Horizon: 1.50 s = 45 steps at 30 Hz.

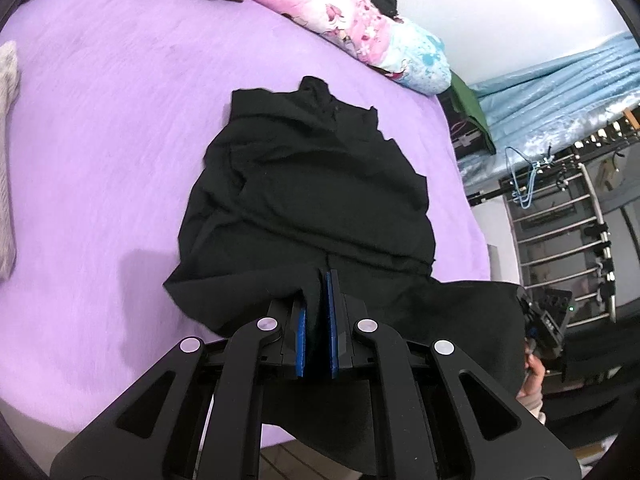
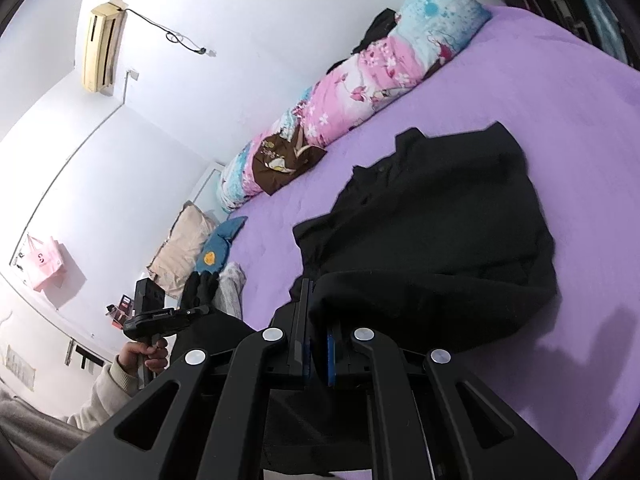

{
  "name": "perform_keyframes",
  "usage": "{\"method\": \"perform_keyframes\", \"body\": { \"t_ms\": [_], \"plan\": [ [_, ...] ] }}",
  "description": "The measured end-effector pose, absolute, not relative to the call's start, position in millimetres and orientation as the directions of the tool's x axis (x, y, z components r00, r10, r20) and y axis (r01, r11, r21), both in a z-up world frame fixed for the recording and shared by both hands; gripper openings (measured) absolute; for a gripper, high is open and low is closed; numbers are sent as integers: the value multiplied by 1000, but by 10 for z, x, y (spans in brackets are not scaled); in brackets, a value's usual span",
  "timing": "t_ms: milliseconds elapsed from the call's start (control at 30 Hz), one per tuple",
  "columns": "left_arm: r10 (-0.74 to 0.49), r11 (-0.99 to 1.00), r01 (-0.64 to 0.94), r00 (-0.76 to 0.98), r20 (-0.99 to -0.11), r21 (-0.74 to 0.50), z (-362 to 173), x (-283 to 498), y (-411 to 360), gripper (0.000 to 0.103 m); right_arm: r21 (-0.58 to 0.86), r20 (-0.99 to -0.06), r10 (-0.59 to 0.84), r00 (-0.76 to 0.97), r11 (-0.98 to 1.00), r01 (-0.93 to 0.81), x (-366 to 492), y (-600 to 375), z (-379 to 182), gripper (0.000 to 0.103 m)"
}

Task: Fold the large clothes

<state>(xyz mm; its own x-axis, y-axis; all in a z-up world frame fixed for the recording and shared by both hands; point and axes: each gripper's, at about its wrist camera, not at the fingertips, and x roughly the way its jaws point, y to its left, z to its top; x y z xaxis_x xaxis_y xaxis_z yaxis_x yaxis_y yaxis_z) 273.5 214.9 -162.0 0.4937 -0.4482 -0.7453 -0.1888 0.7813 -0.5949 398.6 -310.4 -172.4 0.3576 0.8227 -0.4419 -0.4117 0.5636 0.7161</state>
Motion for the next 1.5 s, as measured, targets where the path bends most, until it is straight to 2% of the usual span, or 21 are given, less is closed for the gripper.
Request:
{"method": "perform_keyframes", "body": {
  "t_ms": [133,400,700,1500],
  "plan": [
    [-420,817,-169,481,-770,-551,-1541,2961,2122,7,713,-434,823,366,563,-419,4157,-3057,-1664,5],
    [-416,820,-164,487,-768,-548,-1464,3445,2240,7,727,-400,816,417,559,-398,4503,-3108,-1648,5],
    [-382,827,-196,493,-782,-528,-1489,4021,2375,7,717,-405,775,485,598,-358,4952,-3197,-1665,5],
    [-300,822,-323,455,-838,-470,-2229,5243,2775,8,689,-513,675,531,692,-216,6103,-3103,-2272,5]
  ]
}}
